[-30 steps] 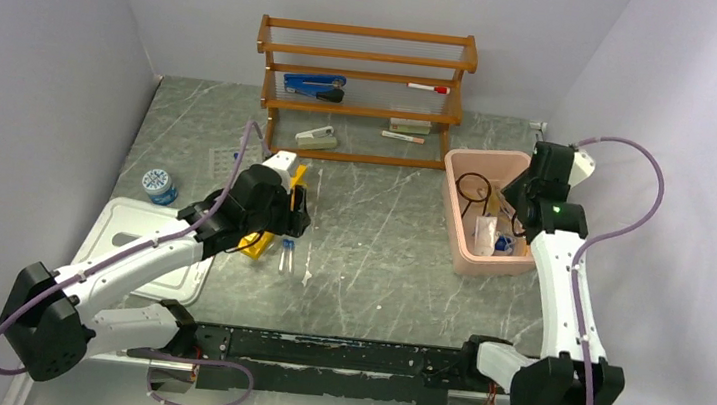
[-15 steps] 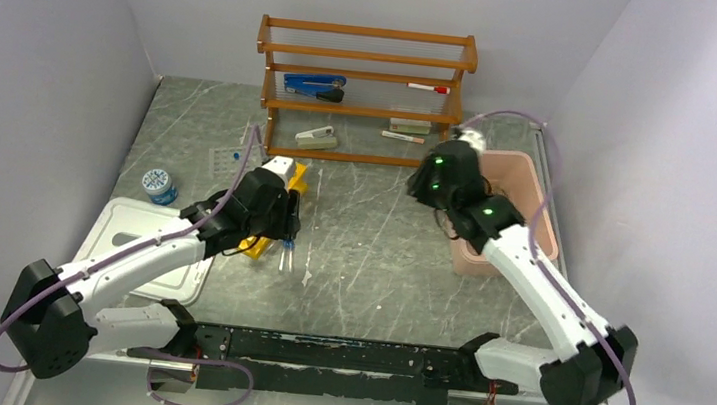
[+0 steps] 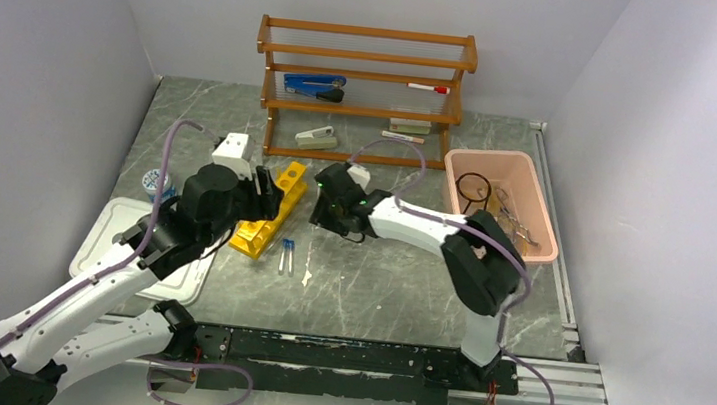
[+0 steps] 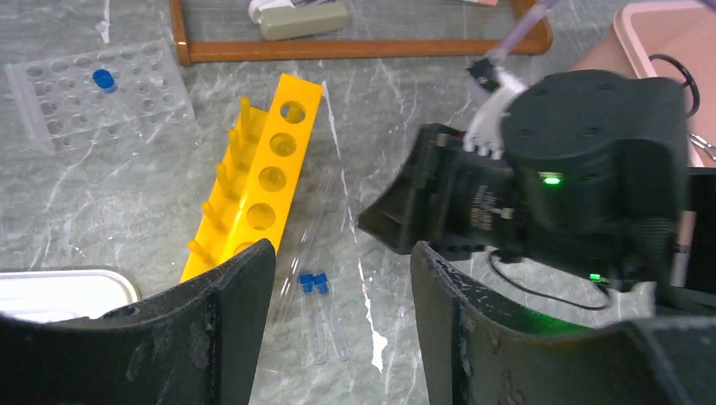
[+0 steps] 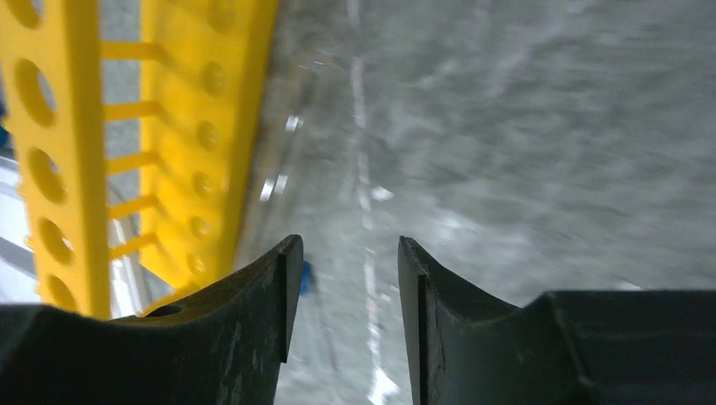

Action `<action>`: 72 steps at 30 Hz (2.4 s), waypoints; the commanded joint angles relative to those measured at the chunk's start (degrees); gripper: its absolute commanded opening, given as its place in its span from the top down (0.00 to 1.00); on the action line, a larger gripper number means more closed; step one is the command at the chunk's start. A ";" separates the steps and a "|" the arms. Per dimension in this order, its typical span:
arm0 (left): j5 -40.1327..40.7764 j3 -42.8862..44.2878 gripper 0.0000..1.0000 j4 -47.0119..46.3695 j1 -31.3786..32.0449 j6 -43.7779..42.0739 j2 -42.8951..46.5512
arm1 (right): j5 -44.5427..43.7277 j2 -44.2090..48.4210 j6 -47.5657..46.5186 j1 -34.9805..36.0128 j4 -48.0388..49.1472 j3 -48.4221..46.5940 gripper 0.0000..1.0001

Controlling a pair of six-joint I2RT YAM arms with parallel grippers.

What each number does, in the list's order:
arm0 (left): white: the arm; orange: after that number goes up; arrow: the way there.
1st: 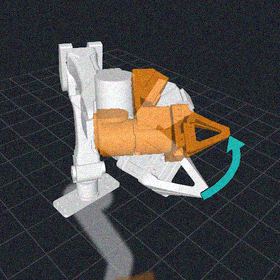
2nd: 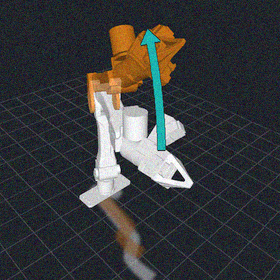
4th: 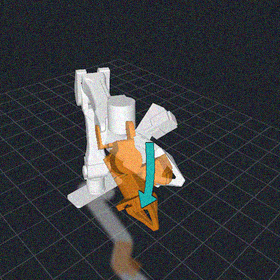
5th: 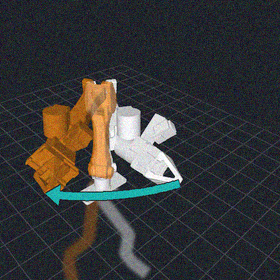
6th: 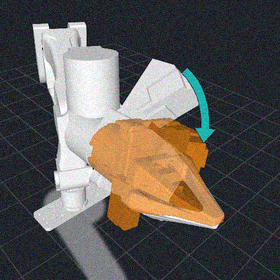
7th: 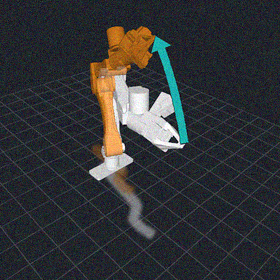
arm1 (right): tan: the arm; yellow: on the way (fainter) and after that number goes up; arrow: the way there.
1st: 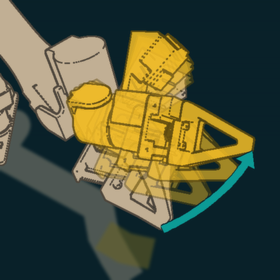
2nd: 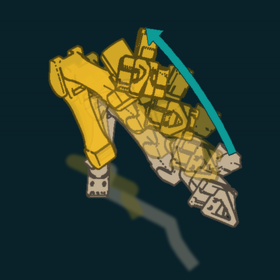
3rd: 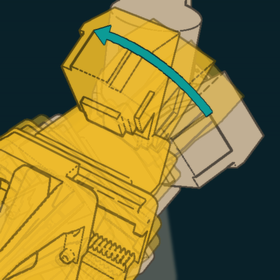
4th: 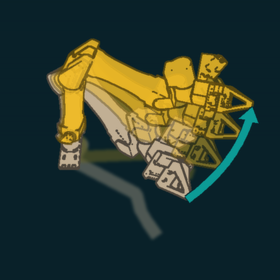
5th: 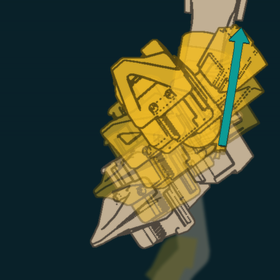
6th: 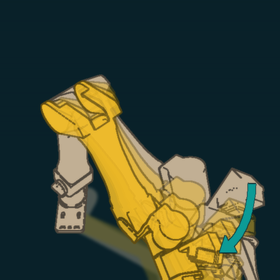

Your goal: Organize the chemistry lab equipment

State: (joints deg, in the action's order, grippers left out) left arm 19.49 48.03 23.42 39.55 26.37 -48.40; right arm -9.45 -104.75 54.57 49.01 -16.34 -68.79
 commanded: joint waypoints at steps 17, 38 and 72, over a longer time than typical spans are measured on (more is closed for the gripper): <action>4.74 -1.13 0.32 3.52 -0.18 -1.74 6.15 | -9.86 -18.20 14.10 3.62 -9.13 -22.00 0.52; 3.85 -1.81 0.32 3.56 -0.18 -1.50 6.39 | -15.04 -23.53 21.61 3.38 -16.00 -26.98 0.73; -24.79 -5.47 0.13 -6.92 -0.18 1.29 -12.68 | 9.13 3.91 16.04 -9.11 2.92 1.90 0.87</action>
State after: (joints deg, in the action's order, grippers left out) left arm 1.89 42.33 20.53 39.57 27.27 -57.76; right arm -3.77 -104.84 72.10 40.38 -15.59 -69.89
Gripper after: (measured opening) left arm 0.885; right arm 0.246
